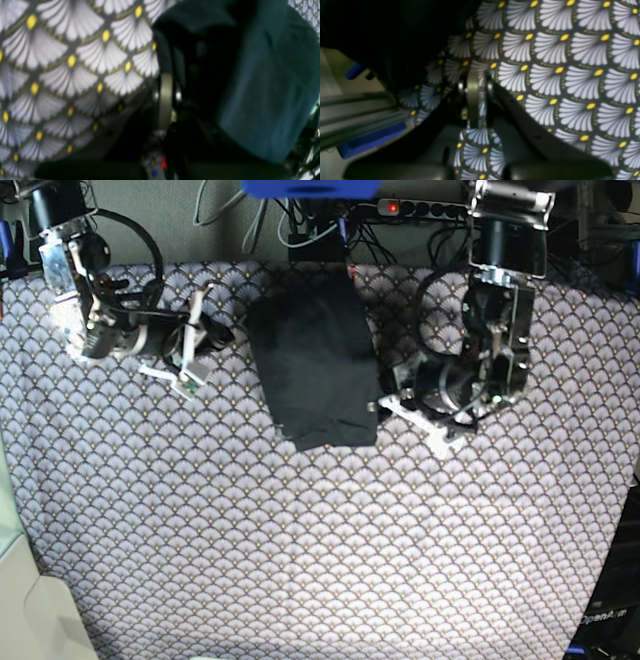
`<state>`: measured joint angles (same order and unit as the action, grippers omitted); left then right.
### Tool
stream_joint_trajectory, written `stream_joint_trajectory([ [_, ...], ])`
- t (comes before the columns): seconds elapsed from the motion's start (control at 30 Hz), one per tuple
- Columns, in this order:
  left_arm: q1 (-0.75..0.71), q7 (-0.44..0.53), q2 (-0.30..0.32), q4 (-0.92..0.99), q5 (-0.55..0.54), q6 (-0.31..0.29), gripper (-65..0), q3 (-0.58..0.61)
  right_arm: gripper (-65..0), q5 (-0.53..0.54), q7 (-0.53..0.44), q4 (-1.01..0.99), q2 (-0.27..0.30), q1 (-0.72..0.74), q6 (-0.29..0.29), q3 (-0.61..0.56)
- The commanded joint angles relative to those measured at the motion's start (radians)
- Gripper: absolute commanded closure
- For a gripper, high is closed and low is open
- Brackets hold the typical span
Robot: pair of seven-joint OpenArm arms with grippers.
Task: Fold the T-shirt properly
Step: 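Straighten the bundle with both grippers into an upright rectangle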
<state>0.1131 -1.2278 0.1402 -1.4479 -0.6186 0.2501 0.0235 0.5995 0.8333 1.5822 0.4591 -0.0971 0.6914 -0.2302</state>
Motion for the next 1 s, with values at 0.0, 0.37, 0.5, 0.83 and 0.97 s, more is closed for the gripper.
stream_joint_trajectory([
  [0.0,0.035,0.019,0.003,0.014,-0.01,-0.002,0.0,0.006,-2.6,0.01,-0.015,0.002,0.007,0.009,0.007,0.005],
  [0.37,0.144,0.107,-0.038,0.166,-0.01,-0.002,0.0,0.103,-2.6,0.012,-0.007,0.008,-0.066,-0.026,0.007,-0.004],
  [0.5,0.175,0.099,-0.08,0.166,-0.01,-0.001,0.0,0.105,-2.6,0.012,-0.007,0.028,-0.095,-0.054,0.007,-0.005],
  [0.83,0.185,0.096,-0.086,0.151,-0.016,-0.001,0.0,0.099,-2.6,0.01,-0.012,0.09,-0.059,-0.103,0.007,0.004],
  [0.97,0.159,0.096,-0.027,0.106,-0.022,-0.001,0.0,0.097,-2.5,0.01,-0.016,0.09,-0.01,-0.102,0.007,0.005],
])
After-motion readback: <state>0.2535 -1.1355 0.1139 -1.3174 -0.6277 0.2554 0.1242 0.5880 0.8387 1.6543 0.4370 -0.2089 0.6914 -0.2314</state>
